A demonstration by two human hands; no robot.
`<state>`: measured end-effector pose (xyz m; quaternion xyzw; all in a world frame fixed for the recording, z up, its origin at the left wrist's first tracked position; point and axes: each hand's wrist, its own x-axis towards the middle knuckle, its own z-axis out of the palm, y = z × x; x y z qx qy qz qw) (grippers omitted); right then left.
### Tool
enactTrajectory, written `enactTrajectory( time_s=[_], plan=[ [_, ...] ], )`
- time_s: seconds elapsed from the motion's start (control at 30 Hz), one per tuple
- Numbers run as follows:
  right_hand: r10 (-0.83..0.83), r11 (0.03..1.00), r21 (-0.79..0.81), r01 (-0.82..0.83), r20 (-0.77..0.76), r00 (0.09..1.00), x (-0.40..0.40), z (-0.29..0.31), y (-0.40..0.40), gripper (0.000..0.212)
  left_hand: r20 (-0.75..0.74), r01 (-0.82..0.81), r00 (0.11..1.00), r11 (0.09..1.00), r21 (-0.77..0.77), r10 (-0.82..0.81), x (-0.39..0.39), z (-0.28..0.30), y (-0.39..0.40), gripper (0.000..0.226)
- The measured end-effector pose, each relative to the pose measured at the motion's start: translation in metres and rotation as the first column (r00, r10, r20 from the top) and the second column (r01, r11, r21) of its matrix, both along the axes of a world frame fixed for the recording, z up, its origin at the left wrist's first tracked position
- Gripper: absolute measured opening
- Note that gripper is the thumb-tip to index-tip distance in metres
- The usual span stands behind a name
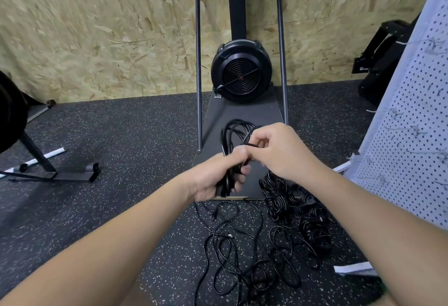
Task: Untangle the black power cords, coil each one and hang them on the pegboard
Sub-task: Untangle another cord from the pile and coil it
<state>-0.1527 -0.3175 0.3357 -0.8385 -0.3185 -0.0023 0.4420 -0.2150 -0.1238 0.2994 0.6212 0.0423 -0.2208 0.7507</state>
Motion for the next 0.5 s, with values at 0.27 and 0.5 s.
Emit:
enactTrajectory(
  time_s=[0.27,0.5],
  plan=[
    [0.008,0.995,0.099,0.013,-0.209,0.978,0.003,-0.006,-0.002,0.025,0.010,-0.055,0.998,0.977,-0.205,0.058,0.003,-0.004,0.002,0.015],
    [0.016,0.996,0.089,0.015,-0.343,0.939,0.011,-0.013,-0.008,0.015,0.067,-0.151,0.983,0.957,-0.248,0.173,0.006,-0.005,0.007,0.030]
  ],
)
